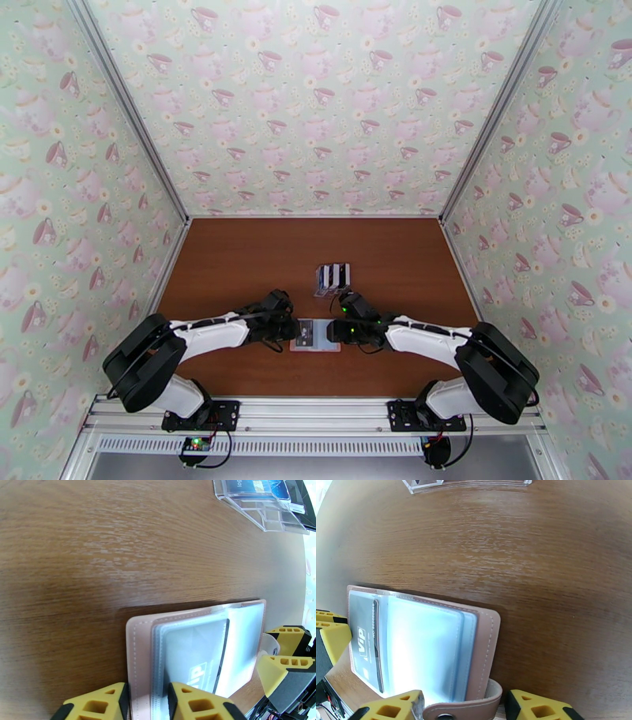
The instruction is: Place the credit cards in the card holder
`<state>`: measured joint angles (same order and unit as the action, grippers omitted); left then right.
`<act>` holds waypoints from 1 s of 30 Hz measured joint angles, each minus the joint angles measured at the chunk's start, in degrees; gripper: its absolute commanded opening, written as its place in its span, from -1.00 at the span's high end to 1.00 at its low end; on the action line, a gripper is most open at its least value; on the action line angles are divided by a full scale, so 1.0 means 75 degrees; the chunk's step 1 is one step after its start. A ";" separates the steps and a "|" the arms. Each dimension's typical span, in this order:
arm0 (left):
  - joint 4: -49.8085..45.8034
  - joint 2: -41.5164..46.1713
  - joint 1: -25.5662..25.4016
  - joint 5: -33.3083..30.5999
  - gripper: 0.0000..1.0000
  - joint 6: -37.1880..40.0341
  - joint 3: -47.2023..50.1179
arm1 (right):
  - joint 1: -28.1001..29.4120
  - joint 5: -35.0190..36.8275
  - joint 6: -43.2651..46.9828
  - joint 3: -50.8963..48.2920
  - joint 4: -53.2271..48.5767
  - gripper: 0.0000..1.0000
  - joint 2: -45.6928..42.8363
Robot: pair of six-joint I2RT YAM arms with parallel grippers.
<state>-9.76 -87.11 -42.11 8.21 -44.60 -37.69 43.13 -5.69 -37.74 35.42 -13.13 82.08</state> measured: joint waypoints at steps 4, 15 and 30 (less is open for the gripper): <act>0.0035 -0.0029 -0.0023 -0.0003 0.31 -0.0009 0.0000 | 0.0000 0.0006 0.0009 0.0003 0.0000 -0.17 0.0015; 0.0099 -0.0157 -0.0134 0.0000 0.37 -0.0061 -0.0096 | 0.0006 0.0233 0.0032 0.0017 -0.0055 0.08 0.0029; 0.0023 -0.0207 -0.0149 -0.0017 0.60 -0.0079 -0.0134 | -0.0003 0.0373 0.0152 0.0038 -0.0536 0.58 -0.0245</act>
<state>-9.58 -88.66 -43.22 8.08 -45.19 -38.70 43.11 -2.90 -36.60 35.70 -17.15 80.25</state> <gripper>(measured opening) 0.224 0.226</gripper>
